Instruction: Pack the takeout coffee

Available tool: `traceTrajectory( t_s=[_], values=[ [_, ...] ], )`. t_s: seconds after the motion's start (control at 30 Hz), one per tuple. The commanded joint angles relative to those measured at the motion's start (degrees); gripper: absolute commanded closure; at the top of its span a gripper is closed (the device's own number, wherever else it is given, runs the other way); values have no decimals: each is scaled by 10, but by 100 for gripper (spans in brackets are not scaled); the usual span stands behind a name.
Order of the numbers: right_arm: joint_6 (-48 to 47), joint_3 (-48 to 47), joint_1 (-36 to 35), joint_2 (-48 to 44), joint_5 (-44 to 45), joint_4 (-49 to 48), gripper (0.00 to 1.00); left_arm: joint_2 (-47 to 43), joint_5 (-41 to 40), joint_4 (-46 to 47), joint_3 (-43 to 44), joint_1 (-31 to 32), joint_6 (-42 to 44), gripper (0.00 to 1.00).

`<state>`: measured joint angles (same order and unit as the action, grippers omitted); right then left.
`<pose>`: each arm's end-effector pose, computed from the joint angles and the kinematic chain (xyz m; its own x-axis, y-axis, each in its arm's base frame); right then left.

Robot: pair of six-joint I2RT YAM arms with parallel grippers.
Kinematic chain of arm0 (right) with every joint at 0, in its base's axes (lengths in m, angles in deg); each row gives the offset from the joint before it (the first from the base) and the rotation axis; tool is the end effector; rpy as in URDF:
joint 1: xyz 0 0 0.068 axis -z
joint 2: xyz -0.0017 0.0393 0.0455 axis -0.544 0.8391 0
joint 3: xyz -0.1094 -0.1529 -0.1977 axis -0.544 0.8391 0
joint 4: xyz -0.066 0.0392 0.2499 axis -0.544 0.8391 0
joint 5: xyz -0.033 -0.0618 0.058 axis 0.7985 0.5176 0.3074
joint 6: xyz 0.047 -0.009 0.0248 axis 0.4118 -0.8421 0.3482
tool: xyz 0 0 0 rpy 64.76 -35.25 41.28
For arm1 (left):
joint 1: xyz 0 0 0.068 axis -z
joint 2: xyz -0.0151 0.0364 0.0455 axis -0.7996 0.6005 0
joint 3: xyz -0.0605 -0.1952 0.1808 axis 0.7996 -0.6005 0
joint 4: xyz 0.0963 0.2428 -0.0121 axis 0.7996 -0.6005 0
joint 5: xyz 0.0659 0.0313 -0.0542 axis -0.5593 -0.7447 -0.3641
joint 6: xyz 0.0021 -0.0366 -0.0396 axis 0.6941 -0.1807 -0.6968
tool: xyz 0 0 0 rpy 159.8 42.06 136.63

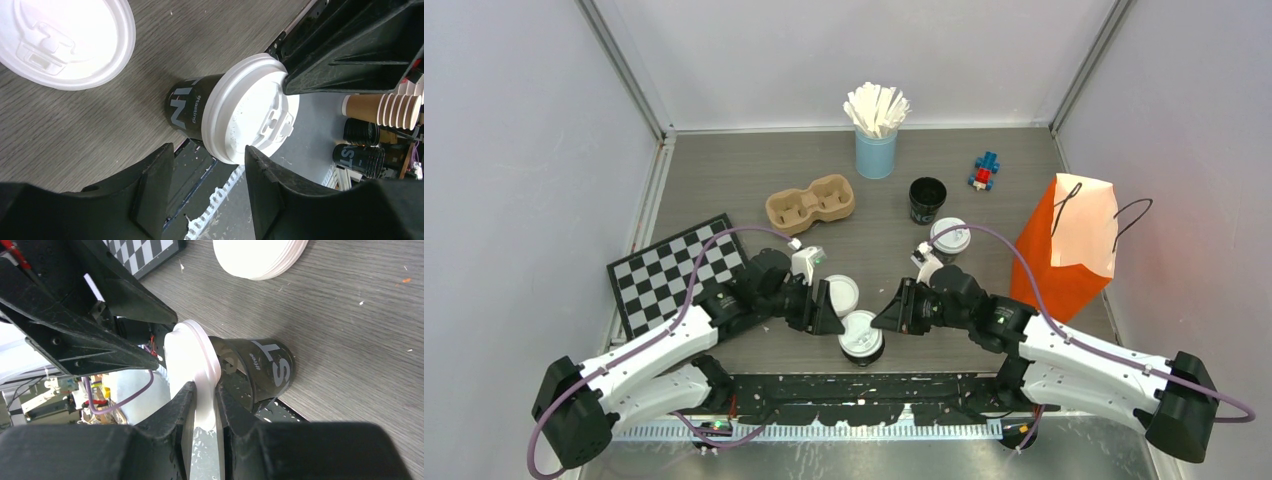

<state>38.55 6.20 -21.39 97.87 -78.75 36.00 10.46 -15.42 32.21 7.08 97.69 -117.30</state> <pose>0.1063 0.1589 0.2281 -0.9146 0.1475 -0.3764 -0.2165 0.6078 0.7640 0.1284 -0.1487 0.2314 -0.8875 0.1189 -0.4453 0.4236 0.5910 -0.6865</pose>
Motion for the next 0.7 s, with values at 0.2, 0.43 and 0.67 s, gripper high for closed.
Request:
traceTrajectory(
  t_s=[0.2, 0.43, 0.67],
  values=[
    [16, 12, -8, -22, -2, -21, 75, -10, 10, 22, -3, -1, -3, 40],
    [18, 18, -11, -23, 6, -15, 75, -12, 9, 26, -9, -1, -6, 45],
    [17, 17, -11, -15, 7, -16, 75, -3, 12, 31, -15, -1, -5, 49]
  ],
)
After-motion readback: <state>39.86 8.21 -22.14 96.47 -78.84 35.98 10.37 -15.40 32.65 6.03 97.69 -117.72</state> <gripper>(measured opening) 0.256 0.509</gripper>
